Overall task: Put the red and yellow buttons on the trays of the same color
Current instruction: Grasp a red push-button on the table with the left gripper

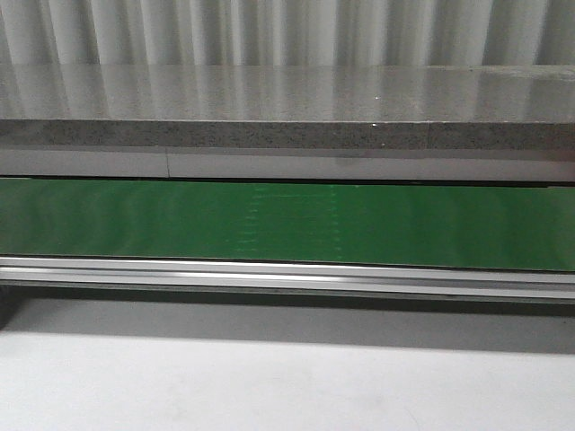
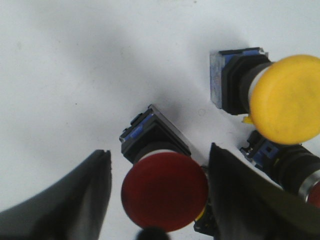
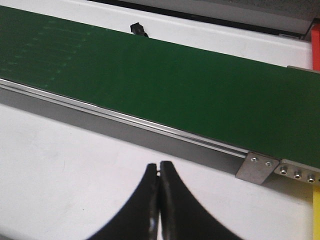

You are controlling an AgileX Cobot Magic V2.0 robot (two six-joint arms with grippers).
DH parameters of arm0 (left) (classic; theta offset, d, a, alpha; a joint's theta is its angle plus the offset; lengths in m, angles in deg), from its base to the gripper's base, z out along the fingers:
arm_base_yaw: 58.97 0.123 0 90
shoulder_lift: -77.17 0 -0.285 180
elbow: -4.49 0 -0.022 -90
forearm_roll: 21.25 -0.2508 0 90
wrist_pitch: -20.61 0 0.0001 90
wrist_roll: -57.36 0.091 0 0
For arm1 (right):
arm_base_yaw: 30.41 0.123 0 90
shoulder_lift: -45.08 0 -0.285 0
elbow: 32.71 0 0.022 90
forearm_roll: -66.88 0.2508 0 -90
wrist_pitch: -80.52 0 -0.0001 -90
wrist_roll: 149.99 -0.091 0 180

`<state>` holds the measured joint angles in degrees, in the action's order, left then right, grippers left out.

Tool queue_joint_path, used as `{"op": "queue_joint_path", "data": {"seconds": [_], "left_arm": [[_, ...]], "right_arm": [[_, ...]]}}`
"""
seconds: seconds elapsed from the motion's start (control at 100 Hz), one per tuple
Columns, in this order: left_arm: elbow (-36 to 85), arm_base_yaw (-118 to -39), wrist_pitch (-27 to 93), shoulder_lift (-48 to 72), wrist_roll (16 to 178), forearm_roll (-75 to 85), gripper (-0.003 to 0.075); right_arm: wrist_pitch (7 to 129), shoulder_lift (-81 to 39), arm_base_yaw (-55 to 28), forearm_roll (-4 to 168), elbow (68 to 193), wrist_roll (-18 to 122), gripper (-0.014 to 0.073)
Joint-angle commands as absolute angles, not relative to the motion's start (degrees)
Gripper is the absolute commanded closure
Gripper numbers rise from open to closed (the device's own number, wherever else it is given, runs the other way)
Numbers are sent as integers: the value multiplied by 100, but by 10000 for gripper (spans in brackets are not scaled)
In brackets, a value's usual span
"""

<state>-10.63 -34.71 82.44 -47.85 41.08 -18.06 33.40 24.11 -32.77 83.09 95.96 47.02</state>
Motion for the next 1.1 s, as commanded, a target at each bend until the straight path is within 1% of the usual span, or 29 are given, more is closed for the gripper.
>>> {"op": "queue_joint_path", "data": {"seconds": [0.0, 0.02, 0.1, 0.16, 0.27, 0.45, 0.69, 0.77, 0.89, 1.09], "left_arm": [[-1233, -3456, 8110, -4481, 4047, -1795, 434], [-1233, -3456, 8105, -4481, 4047, -1795, 461], [-1233, -3456, 8096, -4469, 4047, -1820, 522], [-1233, -3467, 8081, -4402, 4059, -1857, 557], [-1233, -3490, 8008, -4114, 4184, -1981, 591], [-1158, -3542, 8008, -3368, 4705, -1989, 605], [-400, -4035, 7885, -2151, 5278, -1956, 605], [-136, -4332, 7872, -1837, 5338, -1956, 605], [133, -4725, 7872, -1625, 5363, -1919, 605], [421, -5468, 7752, -1647, 5363, -1906, 605]], "right_arm": [[3705, 2360, -3266, 8357, 9733, 4733, 660], [3705, 2360, -3266, 8357, 9733, 4733, 660], [3705, 2360, -3266, 8357, 9733, 4733, 660], [3705, 2360, -3266, 8357, 9733, 4733, 660], [3705, 2360, -3266, 8357, 9733, 4733, 660], [3705, 2360, -3266, 8357, 9733, 4733, 660], [3704, 2360, -3266, 8362, 9733, 4733, 660], [3704, 2360, -3266, 8362, 9733, 4733, 660], [3704, 2360, -3266, 8362, 9733, 4733, 660], [3704, 2360, -3266, 8362, 9733, 4733, 660]]}}
